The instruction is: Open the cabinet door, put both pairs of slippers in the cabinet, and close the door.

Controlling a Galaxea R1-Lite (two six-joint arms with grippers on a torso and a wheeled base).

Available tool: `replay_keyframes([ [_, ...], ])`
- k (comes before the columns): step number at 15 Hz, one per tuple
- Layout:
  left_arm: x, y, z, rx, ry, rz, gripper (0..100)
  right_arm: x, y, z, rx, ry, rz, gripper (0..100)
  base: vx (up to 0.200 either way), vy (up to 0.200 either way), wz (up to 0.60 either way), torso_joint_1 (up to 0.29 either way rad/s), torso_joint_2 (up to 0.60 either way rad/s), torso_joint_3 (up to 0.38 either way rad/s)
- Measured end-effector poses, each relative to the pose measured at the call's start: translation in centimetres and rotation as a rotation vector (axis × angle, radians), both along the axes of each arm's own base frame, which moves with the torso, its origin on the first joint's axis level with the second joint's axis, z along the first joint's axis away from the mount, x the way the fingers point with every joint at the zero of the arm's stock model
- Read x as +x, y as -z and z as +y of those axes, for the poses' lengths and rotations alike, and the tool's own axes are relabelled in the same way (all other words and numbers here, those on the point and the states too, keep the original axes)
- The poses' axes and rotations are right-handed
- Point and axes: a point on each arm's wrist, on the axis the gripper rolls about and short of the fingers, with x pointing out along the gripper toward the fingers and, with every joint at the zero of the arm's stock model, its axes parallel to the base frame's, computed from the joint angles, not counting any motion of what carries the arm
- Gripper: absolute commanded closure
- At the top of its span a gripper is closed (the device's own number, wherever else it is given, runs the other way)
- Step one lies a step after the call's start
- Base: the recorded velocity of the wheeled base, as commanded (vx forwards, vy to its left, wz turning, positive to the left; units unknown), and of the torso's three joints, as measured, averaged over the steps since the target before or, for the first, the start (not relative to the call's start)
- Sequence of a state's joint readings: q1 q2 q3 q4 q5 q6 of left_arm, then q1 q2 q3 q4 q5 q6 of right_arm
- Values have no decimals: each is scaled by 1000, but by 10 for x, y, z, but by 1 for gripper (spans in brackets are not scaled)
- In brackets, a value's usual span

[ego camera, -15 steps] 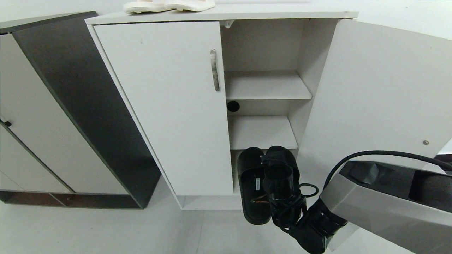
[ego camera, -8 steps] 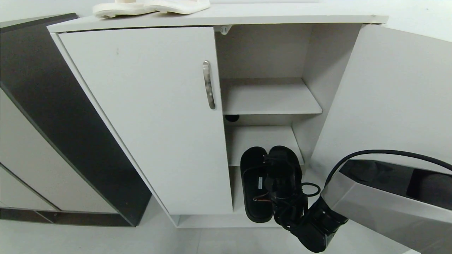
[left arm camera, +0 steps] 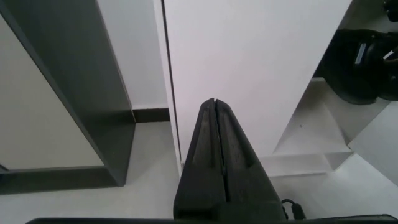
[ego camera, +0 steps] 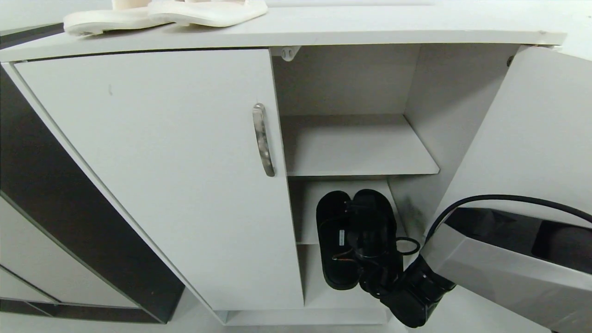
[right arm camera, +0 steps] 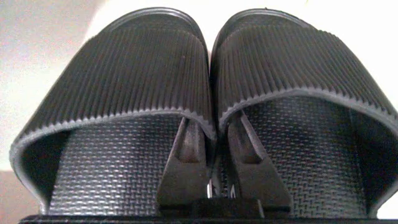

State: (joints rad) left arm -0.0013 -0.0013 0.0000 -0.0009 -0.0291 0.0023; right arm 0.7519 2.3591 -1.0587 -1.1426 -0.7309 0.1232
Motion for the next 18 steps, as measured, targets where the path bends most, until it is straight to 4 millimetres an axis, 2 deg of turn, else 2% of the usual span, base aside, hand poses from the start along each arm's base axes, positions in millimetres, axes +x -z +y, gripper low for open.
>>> replay_keyframes([
  [3,0,0,0,0,1,0,100,12,4,1,9,10,-9,100,0,0,0,0,0,0],
  [8,0,0,0,0,0,0,100,50,9,-4,14,32,-5,100,0,0,0,0,0,0],
  [12,0,0,0,0,0,0,100,73,-4,-4,13,41,1,100,0,0,0,0,0,0],
  [18,0,0,0,-2,0,0,100,94,-27,3,25,50,-11,100,0,0,0,0,0,0],
])
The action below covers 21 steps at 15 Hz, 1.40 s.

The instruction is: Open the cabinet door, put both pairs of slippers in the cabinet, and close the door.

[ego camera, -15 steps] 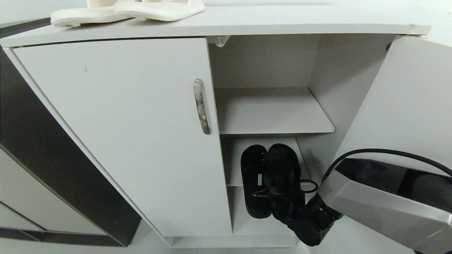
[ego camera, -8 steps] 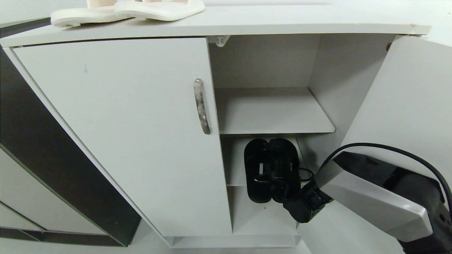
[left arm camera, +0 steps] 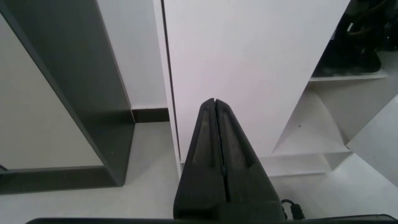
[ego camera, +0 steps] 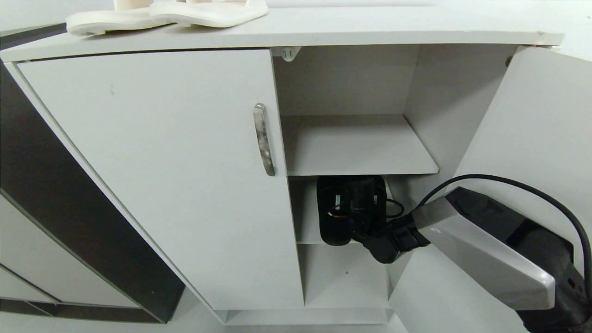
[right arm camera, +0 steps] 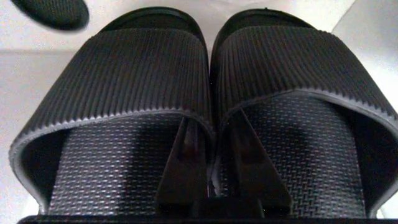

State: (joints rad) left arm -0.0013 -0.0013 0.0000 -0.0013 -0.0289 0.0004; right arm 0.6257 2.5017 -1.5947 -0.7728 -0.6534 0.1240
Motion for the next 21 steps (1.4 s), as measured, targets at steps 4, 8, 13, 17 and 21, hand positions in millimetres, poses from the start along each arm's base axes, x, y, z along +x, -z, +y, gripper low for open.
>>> replay_keyframes([
  [4,0,0,0,1,0,0,100,10,2,0,8,12,-12,100,0,0,0,0,0,0],
  [8,0,0,0,1,0,0,100,16,6,2,10,15,-12,100,0,0,0,0,0,0],
  [13,0,0,0,0,0,0,100,22,15,3,3,19,0,100,0,0,0,0,0,0],
  [17,0,0,0,0,0,0,100,28,22,0,-1,30,6,100,0,0,0,0,0,0],
  [21,0,0,0,1,1,0,100,29,26,-1,-3,36,10,0,0,0,0,0,0,0],
])
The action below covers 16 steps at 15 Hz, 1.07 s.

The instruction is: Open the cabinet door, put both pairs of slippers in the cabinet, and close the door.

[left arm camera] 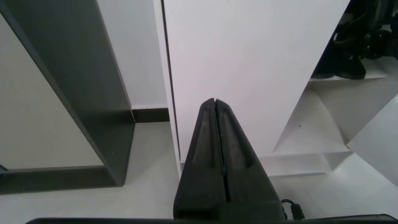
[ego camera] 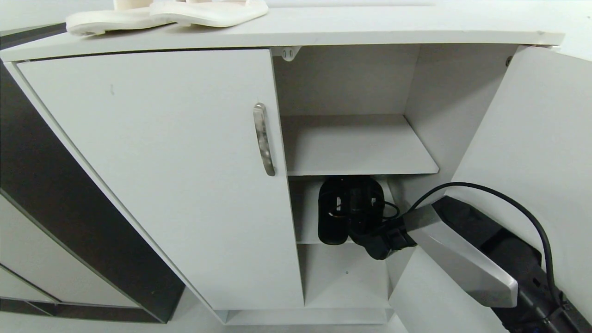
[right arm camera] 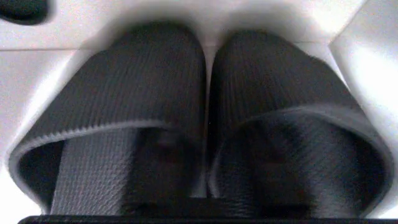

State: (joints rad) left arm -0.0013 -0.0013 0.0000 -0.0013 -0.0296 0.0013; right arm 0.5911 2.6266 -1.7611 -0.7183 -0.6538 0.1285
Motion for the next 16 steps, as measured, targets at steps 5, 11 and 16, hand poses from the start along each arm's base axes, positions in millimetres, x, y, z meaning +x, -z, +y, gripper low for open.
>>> replay_keyframes([
  [5,0,0,0,1,1,0,100,-12,1,-1,-9,-6,12,0,0,0,0,0,0,0],
  [11,0,0,0,4,2,0,100,-63,-9,-11,-14,-47,14,0,0,0,0,0,0,0],
  [16,0,0,0,3,2,0,100,-118,-10,-24,0,-102,-9,0,0,0,0,0,0,0],
])
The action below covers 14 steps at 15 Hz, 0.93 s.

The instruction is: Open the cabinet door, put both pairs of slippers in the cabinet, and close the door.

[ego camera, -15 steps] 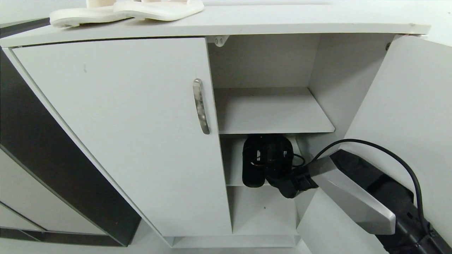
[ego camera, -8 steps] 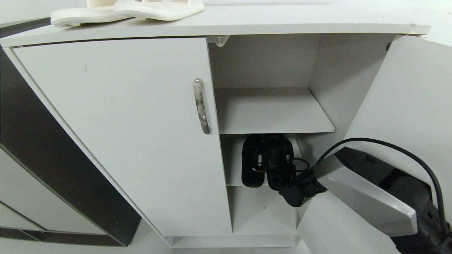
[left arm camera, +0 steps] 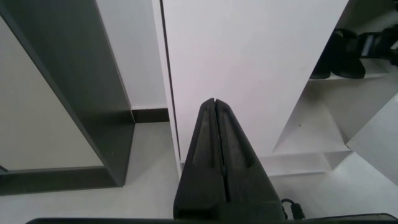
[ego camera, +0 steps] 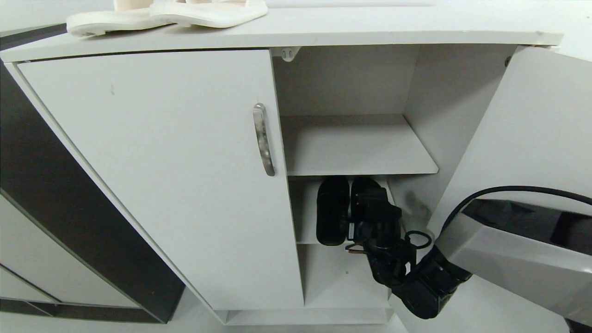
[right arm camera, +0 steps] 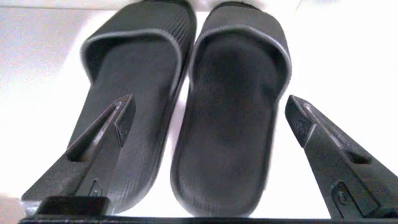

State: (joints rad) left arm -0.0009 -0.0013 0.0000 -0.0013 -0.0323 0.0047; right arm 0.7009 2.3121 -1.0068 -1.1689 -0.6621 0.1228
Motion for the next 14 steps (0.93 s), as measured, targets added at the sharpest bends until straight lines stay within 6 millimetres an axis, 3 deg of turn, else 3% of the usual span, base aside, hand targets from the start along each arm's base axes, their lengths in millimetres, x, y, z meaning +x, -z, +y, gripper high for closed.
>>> replay_keyframes([
  [5,0,0,0,0,2,0,100,-18,-1,-5,-8,-21,-3,0,-200,0,0,5,2,0],
  [9,0,0,0,1,2,-1,100,-18,-3,-5,-38,-32,-9,0,-200,0,0,4,5,6],
  [14,0,0,0,3,1,0,100,-19,-6,0,-32,-45,-24,0,0,0,0,0,0,0],
])
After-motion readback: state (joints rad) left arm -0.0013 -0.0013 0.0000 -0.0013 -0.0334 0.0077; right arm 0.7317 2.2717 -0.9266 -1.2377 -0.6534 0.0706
